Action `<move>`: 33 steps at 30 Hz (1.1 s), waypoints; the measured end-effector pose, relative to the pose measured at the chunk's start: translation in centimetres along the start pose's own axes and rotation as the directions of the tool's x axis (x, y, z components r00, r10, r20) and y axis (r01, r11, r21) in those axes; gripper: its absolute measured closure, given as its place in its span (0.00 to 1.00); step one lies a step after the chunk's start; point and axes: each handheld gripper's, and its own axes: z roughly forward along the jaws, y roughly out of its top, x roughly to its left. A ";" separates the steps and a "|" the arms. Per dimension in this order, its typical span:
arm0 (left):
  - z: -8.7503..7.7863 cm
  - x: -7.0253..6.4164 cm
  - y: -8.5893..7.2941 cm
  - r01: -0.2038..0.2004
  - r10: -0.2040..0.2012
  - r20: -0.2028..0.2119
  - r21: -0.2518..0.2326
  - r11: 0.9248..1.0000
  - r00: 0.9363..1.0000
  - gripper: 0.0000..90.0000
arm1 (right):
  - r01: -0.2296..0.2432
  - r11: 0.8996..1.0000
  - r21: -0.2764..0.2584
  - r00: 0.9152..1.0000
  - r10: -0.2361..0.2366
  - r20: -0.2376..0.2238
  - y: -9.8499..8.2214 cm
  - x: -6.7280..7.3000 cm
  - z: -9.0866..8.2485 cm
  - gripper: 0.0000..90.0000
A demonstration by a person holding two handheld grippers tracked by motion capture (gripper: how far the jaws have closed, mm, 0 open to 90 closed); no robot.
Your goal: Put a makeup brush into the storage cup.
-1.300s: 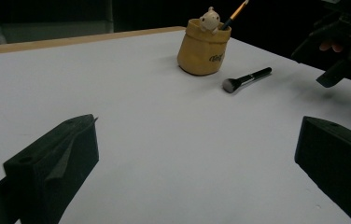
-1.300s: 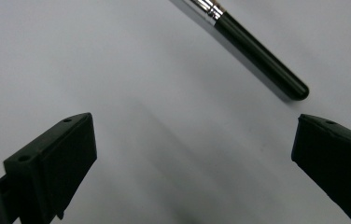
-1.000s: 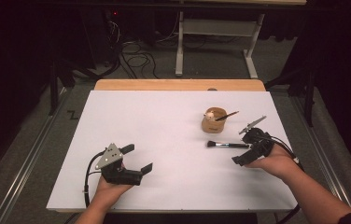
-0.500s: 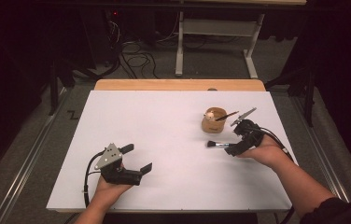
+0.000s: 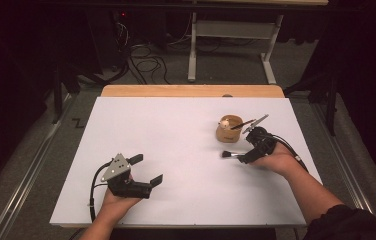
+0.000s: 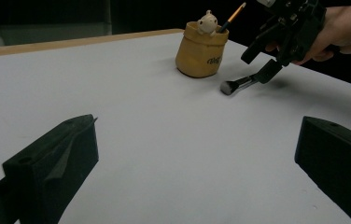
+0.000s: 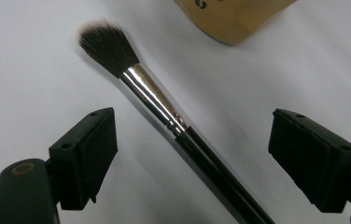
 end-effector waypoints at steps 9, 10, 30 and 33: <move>0.1 -0.1 0.0 0.000 0.000 0.003 0.003 1.000 1.000 0.00 | 0.017 1.000 0.011 1.000 -0.017 -0.022 0.1 0.3 0.8 0.24; 0.1 -0.1 0.0 -0.001 0.001 0.004 0.003 1.000 1.000 0.00 | 0.015 1.000 0.011 1.000 -0.014 -0.021 0.1 0.3 0.9 0.24; 0.2 -0.1 -0.1 -0.004 0.004 0.011 0.015 1.000 1.000 0.00 | 0.050 0.999 0.018 0.998 -0.049 -0.032 0.3 0.4 1.3 0.43; 0.2 -0.1 -0.1 -0.004 0.004 0.009 0.014 1.000 1.000 0.00 | 0.051 0.999 0.012 0.998 -0.050 -0.034 0.3 0.5 1.3 0.48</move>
